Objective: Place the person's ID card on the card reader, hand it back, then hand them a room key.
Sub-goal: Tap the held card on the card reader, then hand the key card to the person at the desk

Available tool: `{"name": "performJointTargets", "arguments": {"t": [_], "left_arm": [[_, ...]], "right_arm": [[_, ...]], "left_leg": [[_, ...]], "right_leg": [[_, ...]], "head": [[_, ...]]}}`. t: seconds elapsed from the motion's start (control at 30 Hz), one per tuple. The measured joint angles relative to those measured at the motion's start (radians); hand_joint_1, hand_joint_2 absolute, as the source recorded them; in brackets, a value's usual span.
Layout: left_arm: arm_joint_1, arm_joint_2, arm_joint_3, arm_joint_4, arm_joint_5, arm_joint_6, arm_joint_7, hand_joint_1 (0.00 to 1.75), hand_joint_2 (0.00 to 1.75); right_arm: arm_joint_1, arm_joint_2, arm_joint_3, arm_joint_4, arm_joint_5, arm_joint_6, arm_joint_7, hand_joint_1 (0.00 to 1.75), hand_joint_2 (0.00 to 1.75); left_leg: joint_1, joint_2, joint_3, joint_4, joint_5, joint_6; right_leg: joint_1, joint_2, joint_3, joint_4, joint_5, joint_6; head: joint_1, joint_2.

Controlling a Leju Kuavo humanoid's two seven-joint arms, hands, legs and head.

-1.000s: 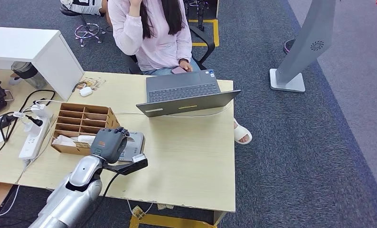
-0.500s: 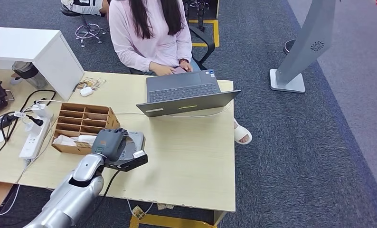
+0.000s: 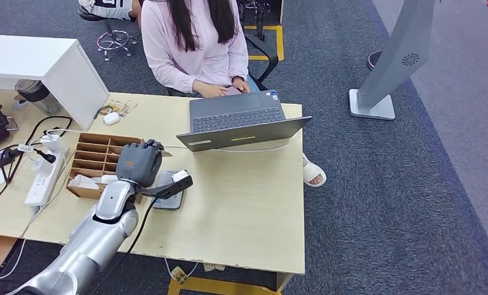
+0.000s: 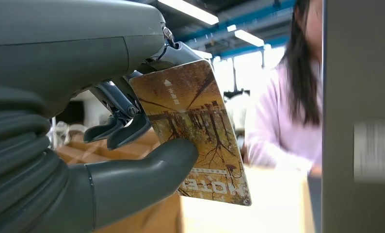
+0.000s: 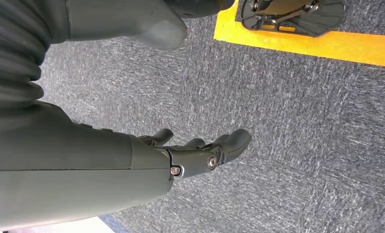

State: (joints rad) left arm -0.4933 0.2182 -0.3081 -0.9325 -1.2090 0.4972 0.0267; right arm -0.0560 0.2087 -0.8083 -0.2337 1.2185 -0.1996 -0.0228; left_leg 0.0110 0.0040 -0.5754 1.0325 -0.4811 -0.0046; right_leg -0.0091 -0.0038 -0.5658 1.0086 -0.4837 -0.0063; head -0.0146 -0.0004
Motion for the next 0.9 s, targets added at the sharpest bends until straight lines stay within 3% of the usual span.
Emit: {"name": "performJointTargets", "arguments": {"t": [0.47,0.67,0.7,0.8,0.83,0.9], "left_arm": [[-0.327,0.024,0.035,0.072,-0.051,-0.043,0.034,1.75,1.75],[-0.421,0.03,0.039,0.155,-0.066,-0.046,0.054,1.75,1.75],[-0.43,0.031,0.039,0.166,-0.064,-0.046,0.054,1.59,1.75],[-0.447,0.034,0.044,0.191,-0.052,-0.046,0.054,0.28,1.75],[-0.451,0.034,0.047,0.198,-0.045,-0.046,0.054,0.0,1.75],[-0.456,0.034,0.054,0.211,-0.028,-0.049,0.051,0.0,1.75]], "right_arm": [[-0.02,0.0,0.017,0.005,0.009,0.004,0.017,0.0,1.75],[-0.029,0.0,0.027,0.007,0.01,0.008,0.02,0.0,1.75],[-0.03,0.0,0.028,0.007,0.01,0.008,0.02,0.0,1.75],[-0.031,0.0,0.031,0.008,0.009,0.008,0.022,0.0,1.75],[-0.032,0.0,0.032,0.008,0.008,0.008,0.022,0.0,1.75],[-0.032,0.0,0.033,0.008,0.007,0.008,0.023,0.0,1.75]], "left_leg": [[0.0,0.0,0.0,0.0,0.001,0.0],[0.0,0.0,0.0,0.0,0.001,0.0],[0.0,0.0,0.0,0.0,0.001,0.0],[0.0,0.0,0.0,0.0,0.001,0.0],[0.0,0.0,0.0,0.0,0.001,0.0],[0.0,0.0,0.0,0.0,0.001,0.0]], "right_leg": [[0.0,0.0,0.0,0.001,0.001,0.001],[0.0,0.0,0.0,0.001,0.001,0.001],[0.0,0.0,0.0,0.001,0.001,0.001],[0.0,0.0,0.0,0.0,0.001,0.001],[0.0,0.0,0.0,0.001,0.001,0.001],[0.0,0.0,0.0,0.001,0.001,0.001]], "head": [[0.0,0.0],[0.0,0.0],[0.0,0.0],[0.0,0.0],[0.0,0.0],[0.0,0.0]]}}
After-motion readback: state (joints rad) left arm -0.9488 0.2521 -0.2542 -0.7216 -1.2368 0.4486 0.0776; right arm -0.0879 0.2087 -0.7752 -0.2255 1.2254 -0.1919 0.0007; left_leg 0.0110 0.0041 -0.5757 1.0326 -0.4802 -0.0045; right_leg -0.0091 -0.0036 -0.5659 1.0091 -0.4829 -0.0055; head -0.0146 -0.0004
